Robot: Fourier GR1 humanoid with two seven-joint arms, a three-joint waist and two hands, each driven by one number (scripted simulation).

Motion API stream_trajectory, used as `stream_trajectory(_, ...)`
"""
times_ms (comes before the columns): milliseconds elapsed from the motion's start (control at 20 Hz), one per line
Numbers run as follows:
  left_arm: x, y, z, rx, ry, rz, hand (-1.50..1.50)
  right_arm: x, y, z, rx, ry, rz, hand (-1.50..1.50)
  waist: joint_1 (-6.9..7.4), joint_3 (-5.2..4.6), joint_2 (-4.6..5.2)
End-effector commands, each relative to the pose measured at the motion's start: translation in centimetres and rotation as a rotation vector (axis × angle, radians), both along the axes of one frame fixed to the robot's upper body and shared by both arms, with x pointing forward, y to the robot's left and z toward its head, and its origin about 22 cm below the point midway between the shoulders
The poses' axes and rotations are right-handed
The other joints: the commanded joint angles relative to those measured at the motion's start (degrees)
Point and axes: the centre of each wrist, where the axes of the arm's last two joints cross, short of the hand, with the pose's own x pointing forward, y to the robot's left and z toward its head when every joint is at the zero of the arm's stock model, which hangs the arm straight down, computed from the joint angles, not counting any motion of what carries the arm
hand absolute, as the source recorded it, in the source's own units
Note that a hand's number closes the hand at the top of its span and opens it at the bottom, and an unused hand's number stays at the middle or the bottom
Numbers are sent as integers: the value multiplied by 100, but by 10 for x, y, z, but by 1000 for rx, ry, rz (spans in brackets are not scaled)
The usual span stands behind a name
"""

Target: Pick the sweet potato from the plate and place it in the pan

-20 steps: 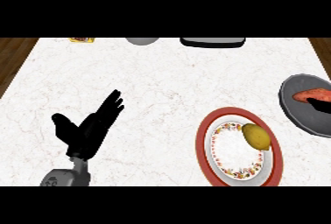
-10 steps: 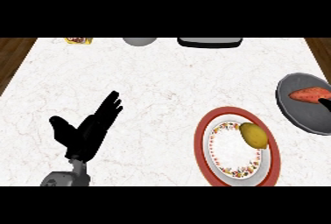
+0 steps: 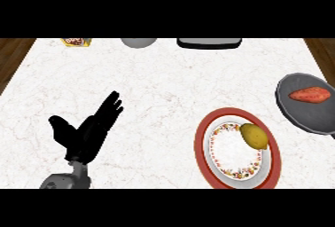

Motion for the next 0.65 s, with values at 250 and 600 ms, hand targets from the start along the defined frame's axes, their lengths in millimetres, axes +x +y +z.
stream_trajectory(250,-11,3,-13,0,21,-6,0,-55,-23,-8,-2,-27,92,-150,-26,-11,-28)
stream_trajectory(600,-11,14,4,9,13,4,0,-74,-16,-25,15,-17,120,-150,-59,-20,-46)
